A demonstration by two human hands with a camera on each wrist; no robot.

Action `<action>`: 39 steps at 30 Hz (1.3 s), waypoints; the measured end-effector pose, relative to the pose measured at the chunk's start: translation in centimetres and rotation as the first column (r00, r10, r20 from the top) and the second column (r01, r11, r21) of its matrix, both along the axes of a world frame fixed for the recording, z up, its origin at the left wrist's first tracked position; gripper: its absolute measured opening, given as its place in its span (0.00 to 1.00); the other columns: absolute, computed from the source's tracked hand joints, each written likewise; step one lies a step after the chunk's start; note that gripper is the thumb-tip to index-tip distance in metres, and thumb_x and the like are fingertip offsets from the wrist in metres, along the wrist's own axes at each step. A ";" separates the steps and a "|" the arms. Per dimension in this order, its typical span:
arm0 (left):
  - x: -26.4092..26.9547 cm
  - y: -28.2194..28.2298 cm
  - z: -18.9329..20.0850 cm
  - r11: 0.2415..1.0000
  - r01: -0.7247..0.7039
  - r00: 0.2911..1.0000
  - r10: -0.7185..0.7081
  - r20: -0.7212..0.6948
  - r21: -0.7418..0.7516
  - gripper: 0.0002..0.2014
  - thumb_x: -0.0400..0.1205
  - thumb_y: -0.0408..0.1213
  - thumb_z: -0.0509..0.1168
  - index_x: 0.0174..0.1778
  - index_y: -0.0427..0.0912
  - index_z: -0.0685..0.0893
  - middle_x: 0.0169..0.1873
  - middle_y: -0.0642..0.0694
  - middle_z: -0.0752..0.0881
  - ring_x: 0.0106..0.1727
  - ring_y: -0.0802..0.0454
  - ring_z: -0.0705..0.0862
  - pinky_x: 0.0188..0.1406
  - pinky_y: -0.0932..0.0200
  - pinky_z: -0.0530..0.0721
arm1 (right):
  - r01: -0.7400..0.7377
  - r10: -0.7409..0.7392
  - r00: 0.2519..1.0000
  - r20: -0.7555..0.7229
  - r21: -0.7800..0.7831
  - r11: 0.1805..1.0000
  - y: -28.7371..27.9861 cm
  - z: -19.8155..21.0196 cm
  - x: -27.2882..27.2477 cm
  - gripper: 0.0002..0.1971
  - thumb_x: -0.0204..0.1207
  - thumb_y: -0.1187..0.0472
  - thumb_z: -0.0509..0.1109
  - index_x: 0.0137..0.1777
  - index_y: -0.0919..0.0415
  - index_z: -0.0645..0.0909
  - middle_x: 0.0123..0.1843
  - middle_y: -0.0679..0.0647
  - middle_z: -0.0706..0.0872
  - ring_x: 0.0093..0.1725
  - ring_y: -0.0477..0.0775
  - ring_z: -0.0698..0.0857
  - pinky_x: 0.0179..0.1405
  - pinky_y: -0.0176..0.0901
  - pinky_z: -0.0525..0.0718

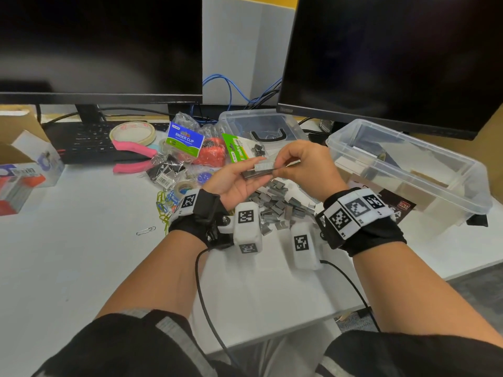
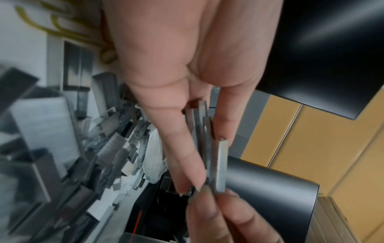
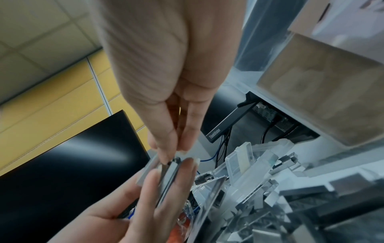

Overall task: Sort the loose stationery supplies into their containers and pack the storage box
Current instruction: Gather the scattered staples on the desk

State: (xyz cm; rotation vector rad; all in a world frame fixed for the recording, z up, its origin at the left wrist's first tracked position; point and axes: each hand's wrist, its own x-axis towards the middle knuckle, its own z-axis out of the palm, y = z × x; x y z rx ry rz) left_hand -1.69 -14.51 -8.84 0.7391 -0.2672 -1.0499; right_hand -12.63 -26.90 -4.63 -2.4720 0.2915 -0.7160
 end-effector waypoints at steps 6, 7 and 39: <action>-0.2 -0.5 -0.2 1.000 -0.017 0.999 0.017 0.047 0.017 0.08 0.83 0.25 0.58 0.56 0.29 0.79 0.47 0.33 0.85 0.40 0.44 0.90 0.39 0.61 0.89 | -0.050 0.036 0.993 -0.115 -0.116 0.992 0.1 0.3 -0.2 0.07 0.66 0.63 0.80 0.43 0.61 0.88 0.43 0.49 0.82 0.43 0.49 0.82 0.48 0.39 0.81; -0.2 -0.6 -0.2 1.000 -0.016 0.998 0.015 0.056 0.021 0.08 0.83 0.24 0.58 0.55 0.28 0.79 0.46 0.33 0.86 0.41 0.44 0.90 0.40 0.62 0.89 | -0.027 0.021 0.993 -0.119 -0.048 0.998 0.0 0.4 -0.5 0.08 0.67 0.60 0.79 0.44 0.60 0.88 0.43 0.48 0.83 0.43 0.47 0.83 0.46 0.37 0.82; 1.5 0.2 -0.5 0.996 -0.088 0.996 0.089 0.030 -0.035 0.13 0.85 0.32 0.58 0.56 0.24 0.79 0.55 0.27 0.83 0.48 0.37 0.89 0.46 0.55 0.89 | 0.025 -0.223 0.675 -0.703 -0.280 0.960 -1.4 0.6 0.1 0.14 0.75 0.68 0.70 0.60 0.63 0.83 0.63 0.57 0.82 0.57 0.58 0.83 0.44 0.37 0.80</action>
